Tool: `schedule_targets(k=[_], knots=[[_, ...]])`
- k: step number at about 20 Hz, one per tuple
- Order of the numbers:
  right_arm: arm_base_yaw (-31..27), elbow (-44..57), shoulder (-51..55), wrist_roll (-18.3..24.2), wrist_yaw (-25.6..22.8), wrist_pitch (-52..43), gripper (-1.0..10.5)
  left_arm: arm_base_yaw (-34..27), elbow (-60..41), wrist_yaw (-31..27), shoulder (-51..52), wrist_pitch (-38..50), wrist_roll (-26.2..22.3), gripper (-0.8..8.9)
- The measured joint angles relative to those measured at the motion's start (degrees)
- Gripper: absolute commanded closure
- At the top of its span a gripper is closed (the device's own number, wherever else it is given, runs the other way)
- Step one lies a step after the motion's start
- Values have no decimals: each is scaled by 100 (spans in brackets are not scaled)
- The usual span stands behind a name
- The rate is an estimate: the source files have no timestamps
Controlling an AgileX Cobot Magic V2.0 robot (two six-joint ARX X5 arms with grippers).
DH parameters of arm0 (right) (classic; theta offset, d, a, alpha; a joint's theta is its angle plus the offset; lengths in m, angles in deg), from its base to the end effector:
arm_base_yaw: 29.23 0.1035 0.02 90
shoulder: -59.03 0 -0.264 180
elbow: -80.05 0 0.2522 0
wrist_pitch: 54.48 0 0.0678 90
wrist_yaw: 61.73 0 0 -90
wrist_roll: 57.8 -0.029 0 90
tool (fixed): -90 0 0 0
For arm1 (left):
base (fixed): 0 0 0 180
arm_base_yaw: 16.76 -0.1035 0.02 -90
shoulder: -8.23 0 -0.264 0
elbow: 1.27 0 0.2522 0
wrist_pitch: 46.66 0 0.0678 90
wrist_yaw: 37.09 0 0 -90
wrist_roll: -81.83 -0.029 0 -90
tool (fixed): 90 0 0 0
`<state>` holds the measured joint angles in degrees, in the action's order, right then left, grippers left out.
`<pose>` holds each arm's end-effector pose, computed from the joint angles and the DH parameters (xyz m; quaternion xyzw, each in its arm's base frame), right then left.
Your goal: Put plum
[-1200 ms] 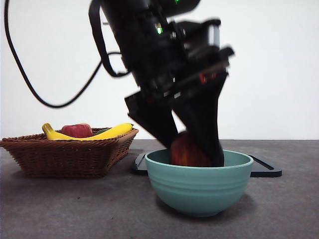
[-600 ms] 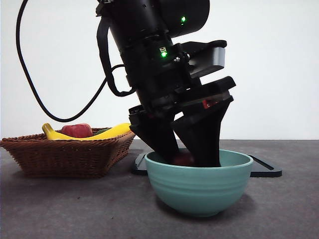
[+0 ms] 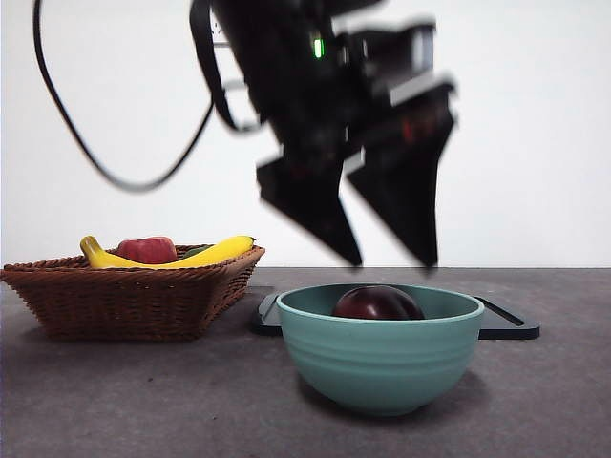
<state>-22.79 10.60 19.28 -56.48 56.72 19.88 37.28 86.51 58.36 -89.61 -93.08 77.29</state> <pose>0.1003 0.0252 0.3317 0.0624 0.3697 0.2816 0.8832 0.2078 -0.2912 0.2404 0.2248 0.4136 -0.4538 0.7566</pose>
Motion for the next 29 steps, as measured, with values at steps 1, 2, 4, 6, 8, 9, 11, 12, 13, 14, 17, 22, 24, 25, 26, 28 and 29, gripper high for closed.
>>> schedule_targets(k=[1,2,4,6,8,9,11,12,13,14,17,22,24,25,26,28,29], knots=[[0,0,0,0,0,0,509,-31,31,2,205,35,17,425],[0,0,0,0,0,-2,509,-81,50,2,409,33,57,425],[0,0,0,0,0,0,509,-280,55,2,815,-15,151,425],[0,0,0,0,0,0,509,-581,55,2,1217,-144,282,425],[0,0,0,0,0,-2,510,-931,55,0,1687,-306,415,425],[0,0,0,0,0,0,509,-1106,55,-2,1904,-365,455,425],[0,0,0,0,0,0,509,-1434,0,-2,2273,-494,514,425],[0,0,0,0,0,0,509,-1574,-120,-4,2446,-514,531,425],[0,0,0,0,0,0,509,-1720,-343,0,2658,-529,542,425],[0,0,0,0,0,-2,509,-1805,-575,7,2839,-527,573,425],[0,0,0,0,0,-2,509,-1884,-1464,192,3589,-533,693,425],[0,0,-87,0,2,0,509,-1895,-2470,1158,4787,-605,874,436],[0,0,-116,0,0,0,509,-1895,-2520,1888,5064,-800,905,440],[0,0,-129,0,0,2,509,-1893,-2518,2188,5169,-813,911,440],[0,0,-140,0,0,2,509,-1893,-2518,2299,5254,-835,916,440],[0,0,-164,0,2,11,510,-1895,-2518,2304,5324,-938,916,440],[0,0,-166,0,2,24,510,-1895,-2520,2304,5327,-992,916,440]])
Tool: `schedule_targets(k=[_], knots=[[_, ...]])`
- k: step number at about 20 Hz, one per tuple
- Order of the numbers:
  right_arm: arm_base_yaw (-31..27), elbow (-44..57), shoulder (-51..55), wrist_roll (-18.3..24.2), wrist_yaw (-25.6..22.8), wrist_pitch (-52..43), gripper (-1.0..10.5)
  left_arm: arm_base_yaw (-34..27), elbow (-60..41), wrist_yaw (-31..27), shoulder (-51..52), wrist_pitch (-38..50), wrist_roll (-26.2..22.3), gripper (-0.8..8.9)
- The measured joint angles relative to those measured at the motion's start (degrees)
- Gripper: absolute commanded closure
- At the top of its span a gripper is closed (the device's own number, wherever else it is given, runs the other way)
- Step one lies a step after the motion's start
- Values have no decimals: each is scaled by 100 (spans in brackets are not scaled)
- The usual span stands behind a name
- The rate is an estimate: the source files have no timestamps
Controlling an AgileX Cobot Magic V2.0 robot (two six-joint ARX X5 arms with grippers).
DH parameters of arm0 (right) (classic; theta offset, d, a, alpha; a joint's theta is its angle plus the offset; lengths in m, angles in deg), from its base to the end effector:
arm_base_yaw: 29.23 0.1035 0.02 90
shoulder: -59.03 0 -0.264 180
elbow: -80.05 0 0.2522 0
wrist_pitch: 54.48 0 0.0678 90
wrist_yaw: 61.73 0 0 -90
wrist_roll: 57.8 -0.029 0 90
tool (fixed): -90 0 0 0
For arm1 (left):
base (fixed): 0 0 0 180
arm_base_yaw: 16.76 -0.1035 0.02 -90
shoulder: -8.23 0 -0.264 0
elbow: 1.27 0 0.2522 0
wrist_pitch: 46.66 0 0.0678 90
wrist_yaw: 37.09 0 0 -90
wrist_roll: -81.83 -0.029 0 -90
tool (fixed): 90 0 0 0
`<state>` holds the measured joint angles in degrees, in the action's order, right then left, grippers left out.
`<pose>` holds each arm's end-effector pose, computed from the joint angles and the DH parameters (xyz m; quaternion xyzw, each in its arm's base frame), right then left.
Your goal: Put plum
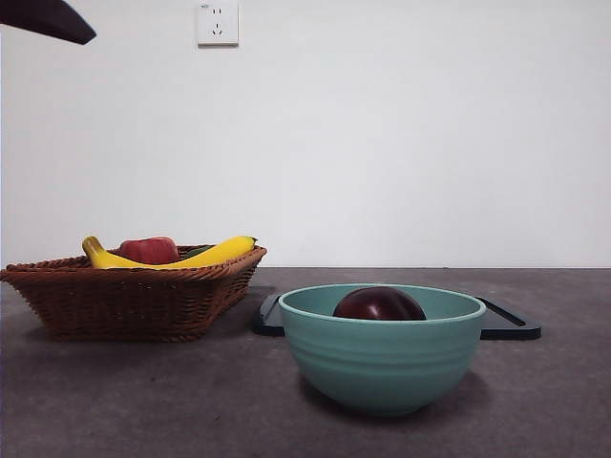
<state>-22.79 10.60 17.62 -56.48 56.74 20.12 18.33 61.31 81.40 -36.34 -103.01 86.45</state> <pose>0.1065 0.0259 0.3289 0.0654 0.3847 0.2800 0.8771 0.1106 -0.0946 0.3089 -0.0135 0.3476 -0.4840 0.8030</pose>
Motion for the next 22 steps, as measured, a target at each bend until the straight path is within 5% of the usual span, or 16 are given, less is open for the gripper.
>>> schedule_targets(k=[8,16,22], knots=[[538,4,-509,-177,0,15,527,0,2,0,0,-48,0,440],[1491,1513,-1755,-1049,-109,-2184,579,0,2,0,0,-48,2,440],[2140,1768,-2522,-1456,-973,-3353,650,0,2,0,0,-42,0,440]])
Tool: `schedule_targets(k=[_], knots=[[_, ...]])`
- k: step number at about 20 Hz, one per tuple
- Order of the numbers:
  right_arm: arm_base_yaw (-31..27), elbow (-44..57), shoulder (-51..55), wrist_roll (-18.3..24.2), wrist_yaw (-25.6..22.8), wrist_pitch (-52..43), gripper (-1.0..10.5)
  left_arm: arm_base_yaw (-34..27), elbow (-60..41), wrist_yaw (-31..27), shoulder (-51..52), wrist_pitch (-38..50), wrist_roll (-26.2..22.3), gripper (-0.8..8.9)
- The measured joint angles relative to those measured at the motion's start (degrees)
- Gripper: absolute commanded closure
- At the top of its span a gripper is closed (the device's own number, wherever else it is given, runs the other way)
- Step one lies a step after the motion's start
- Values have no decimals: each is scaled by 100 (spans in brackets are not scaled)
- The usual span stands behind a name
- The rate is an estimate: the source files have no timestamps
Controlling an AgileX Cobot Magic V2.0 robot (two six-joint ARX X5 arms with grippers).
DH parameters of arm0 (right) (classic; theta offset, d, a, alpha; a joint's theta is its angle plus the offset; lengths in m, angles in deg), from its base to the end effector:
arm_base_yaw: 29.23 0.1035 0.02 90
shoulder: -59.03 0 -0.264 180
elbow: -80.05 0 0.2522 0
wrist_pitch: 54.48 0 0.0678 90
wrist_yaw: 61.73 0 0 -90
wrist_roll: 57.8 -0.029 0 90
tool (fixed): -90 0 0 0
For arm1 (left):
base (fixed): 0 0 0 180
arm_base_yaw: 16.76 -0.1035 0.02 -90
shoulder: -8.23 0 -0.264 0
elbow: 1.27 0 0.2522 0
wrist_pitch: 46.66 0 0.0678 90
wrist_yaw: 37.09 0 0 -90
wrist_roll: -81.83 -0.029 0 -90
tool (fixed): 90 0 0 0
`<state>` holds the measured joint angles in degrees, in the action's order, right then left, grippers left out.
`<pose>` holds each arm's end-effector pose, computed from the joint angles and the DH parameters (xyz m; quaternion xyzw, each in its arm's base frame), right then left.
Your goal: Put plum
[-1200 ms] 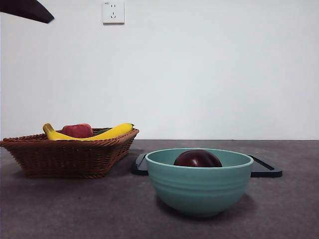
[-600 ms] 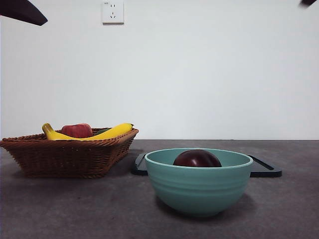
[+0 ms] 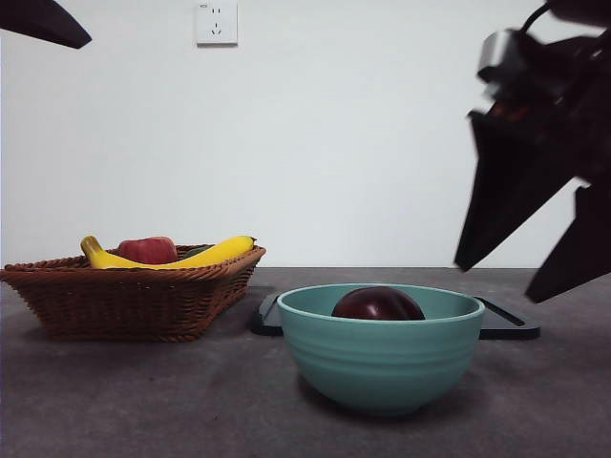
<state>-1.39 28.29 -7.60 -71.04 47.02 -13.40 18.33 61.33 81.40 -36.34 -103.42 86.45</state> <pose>0.1834 0.1074 0.2022 0.0566 0.5048 0.2930 0.8100 0.1103 -0.0944 0.3085 -0.0132 0.3508 -0.4833 0.8020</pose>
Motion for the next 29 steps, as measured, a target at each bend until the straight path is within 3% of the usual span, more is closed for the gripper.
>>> schedule_targets(k=[5,8,12,21,24,29], knots=[[249,2,-616,-227,-492,-713,767,0,0,0,0,2,0,440],[343,0,-907,-319,-514,-988,791,0,0,0,0,7,0,440],[409,2,-1034,-398,-516,-1246,941,0,0,0,0,35,0,440],[409,-179,-1034,-527,-553,-1333,940,0,0,-4,0,37,-7,440],[319,-704,-1034,-518,-831,-1143,940,0,0,-9,0,37,-7,440],[-400,-1851,-1720,-352,-984,-887,940,0,0,-9,0,35,-9,440]])
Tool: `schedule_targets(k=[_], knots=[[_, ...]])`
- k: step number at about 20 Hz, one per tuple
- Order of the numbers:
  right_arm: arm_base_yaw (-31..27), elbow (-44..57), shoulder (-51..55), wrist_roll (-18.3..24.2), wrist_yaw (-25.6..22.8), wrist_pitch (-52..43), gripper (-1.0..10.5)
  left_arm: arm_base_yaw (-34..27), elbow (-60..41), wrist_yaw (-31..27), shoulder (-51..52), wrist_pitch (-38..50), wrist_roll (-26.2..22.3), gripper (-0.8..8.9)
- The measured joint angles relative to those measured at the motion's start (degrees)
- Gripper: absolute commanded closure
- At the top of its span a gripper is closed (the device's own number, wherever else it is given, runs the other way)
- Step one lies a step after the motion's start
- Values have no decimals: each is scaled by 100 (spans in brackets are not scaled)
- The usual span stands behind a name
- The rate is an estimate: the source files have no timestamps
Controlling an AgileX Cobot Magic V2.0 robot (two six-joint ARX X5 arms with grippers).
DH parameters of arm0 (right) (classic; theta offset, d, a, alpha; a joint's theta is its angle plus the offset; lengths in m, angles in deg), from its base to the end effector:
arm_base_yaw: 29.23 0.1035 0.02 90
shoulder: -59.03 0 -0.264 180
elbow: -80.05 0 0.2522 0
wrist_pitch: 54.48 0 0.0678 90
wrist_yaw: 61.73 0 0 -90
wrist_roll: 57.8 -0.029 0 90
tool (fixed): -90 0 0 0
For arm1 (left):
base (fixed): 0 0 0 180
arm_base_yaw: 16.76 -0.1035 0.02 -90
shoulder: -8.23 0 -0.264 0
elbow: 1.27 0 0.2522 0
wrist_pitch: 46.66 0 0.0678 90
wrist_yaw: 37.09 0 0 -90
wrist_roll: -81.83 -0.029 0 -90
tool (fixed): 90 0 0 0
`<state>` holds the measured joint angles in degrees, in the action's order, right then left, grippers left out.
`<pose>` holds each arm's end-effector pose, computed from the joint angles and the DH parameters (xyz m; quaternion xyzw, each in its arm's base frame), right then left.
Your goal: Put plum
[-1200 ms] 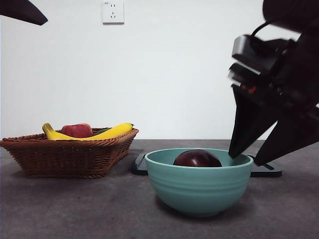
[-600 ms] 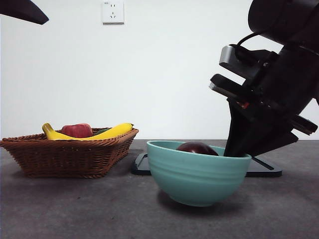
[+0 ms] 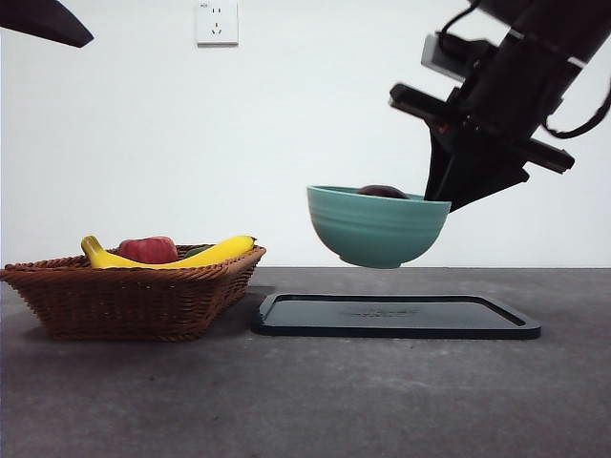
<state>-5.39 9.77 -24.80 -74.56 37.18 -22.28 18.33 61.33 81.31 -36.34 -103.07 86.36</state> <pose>0.2763 0.1270 0.2378 0.0789 0.4192 0.2008 0.8819 0.1106 -0.0946 0.3089 -0.0126 0.3475 -0.4835 0.8033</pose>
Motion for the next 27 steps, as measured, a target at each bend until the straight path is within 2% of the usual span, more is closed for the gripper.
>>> schedule_targets(k=[5,10,18,20,21,25,27], knots=[[-275,-1220,-1322,223,-2,188,940,0,0,0,0,-2,0,440],[-391,-1567,-2085,306,-4,162,940,0,0,0,0,-17,0,440],[-439,-1598,-2229,350,-2,170,928,0,0,-2,0,-22,0,440],[-439,-1600,-2229,350,4,170,764,0,0,0,0,-22,0,440],[-439,-1600,-2229,350,4,181,726,0,0,0,0,-22,0,440],[-459,-1600,-2186,348,2,216,724,0,0,0,0,-24,0,440],[-498,-1600,-1840,350,2,238,724,0,-2,0,0,-22,0,440]])
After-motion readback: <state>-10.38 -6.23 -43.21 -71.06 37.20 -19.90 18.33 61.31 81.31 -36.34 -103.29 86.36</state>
